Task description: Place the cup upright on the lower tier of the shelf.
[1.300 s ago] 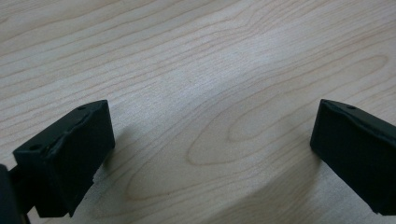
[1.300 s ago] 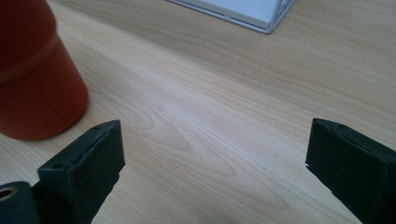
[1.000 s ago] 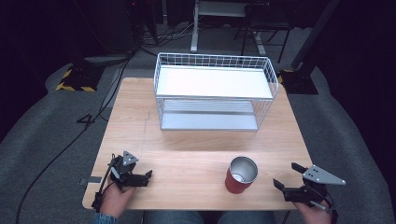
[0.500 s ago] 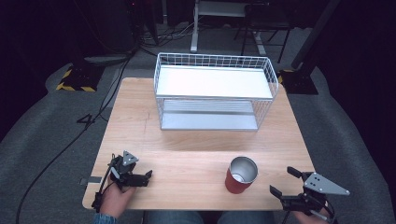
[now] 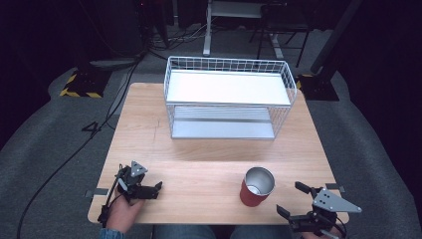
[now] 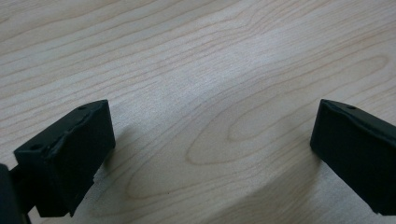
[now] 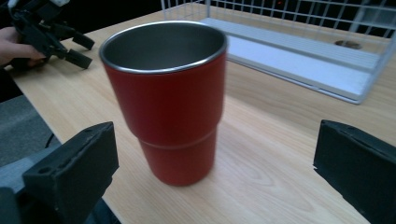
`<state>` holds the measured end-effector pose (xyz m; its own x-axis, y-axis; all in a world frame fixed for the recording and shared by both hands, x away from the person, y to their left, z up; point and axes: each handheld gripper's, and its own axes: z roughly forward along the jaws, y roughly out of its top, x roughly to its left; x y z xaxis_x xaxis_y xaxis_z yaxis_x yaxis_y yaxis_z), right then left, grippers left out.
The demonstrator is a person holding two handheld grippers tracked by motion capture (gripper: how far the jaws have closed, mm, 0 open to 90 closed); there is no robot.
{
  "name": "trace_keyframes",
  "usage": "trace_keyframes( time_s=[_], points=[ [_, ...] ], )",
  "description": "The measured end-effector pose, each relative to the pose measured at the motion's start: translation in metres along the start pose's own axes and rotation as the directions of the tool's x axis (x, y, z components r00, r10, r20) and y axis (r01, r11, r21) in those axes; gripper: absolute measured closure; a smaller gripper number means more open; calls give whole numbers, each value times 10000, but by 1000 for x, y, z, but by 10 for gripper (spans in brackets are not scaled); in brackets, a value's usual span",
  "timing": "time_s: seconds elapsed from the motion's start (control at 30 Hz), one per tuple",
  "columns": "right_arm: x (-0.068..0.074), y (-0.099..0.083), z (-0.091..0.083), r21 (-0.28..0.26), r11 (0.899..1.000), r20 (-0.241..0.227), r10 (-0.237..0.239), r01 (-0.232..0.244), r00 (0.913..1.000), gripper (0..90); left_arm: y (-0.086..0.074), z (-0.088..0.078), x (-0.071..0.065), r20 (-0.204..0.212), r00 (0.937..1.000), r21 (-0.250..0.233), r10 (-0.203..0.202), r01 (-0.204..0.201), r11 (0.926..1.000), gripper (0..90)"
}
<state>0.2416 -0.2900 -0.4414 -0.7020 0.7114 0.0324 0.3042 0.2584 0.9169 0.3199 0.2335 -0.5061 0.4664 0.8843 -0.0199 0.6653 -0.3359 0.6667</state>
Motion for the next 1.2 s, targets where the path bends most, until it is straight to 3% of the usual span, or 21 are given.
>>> trace_keyframes(
  time_s=[0.33, 0.43, 0.57, 0.83, 1.03, 1.2],
  points=[
    [17, -4, 32, 358, 9993, -422, -43, 59, 9991, 1, -1, 0, -1, -44, 10000, -14, -28, 28, 10000, 4],
    [20, -6, 42, 552, 9981, -396, -244, 266, 9989, 1, 0, 0, -1, -24, 10000, -23, -47, 47, 10000, 3],
    [18, -12, 53, 674, 9977, -290, -52, 72, 9996, 1, 0, 0, -1, -19, 10000, 8, -44, 44, 10000, 1],
    [19, -19, 72, 1019, 9947, -56, -108, 113, 9999, 1, 0, 0, -1, 10, 10000, 1, -14, 14, 10000, 1],
    [22, -22, 83, 976, 9952, -28, -8, 11, 10000, 8, 0, 0, -1, 11, 10000, 5, -13, 13, 10000, 1],
    [26, -25, 92, 955, 9954, -46, 20, -15, 10000, 72, 0, 0, -1, 10, 10000, 3, -15, 15, 10000, 1]
  ],
)
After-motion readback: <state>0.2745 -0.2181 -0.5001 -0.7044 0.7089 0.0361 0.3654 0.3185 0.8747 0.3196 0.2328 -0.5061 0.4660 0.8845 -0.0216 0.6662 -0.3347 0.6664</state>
